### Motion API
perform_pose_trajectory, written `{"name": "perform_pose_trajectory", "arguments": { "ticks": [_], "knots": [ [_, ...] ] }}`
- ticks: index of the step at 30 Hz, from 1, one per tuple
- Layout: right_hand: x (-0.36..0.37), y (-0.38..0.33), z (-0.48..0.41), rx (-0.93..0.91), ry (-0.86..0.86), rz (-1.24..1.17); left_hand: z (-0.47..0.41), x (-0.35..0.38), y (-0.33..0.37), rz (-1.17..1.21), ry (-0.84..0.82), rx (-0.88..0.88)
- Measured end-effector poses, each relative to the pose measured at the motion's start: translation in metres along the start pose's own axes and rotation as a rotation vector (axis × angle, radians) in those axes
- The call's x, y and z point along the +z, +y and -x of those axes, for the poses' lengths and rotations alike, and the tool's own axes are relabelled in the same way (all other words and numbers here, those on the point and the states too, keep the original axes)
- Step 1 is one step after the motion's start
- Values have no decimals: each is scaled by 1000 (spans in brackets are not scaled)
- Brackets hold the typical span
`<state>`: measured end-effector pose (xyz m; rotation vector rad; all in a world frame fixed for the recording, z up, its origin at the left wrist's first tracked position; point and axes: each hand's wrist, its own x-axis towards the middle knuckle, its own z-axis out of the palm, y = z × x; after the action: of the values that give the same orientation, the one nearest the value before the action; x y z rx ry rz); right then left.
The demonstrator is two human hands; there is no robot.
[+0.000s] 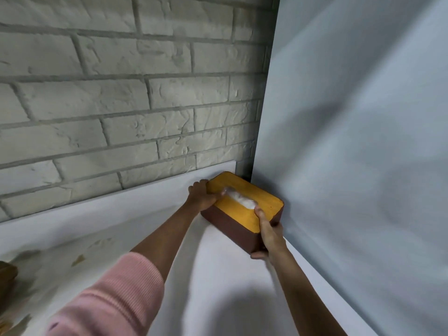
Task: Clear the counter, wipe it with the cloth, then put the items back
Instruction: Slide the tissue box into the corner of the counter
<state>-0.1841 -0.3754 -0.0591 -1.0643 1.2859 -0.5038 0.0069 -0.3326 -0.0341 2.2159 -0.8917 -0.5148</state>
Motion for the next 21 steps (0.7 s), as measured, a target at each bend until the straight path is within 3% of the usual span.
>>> {"name": "perform_pose_trajectory", "arguments": {
  "ticks": [6,11,17,21],
  "knots": [
    [4,-5,-17,28,28,176,-13,8,4,13,43,13],
    [7,0,-17,-85,12,25,5,46,-4,426,228,-93],
    [18,-1,-22,-160,56,-15,-1,54,4,639,112,-45],
    [24,-5,-26,-168,95,32,-8,45,10,630,16,-95]
  ]
}}
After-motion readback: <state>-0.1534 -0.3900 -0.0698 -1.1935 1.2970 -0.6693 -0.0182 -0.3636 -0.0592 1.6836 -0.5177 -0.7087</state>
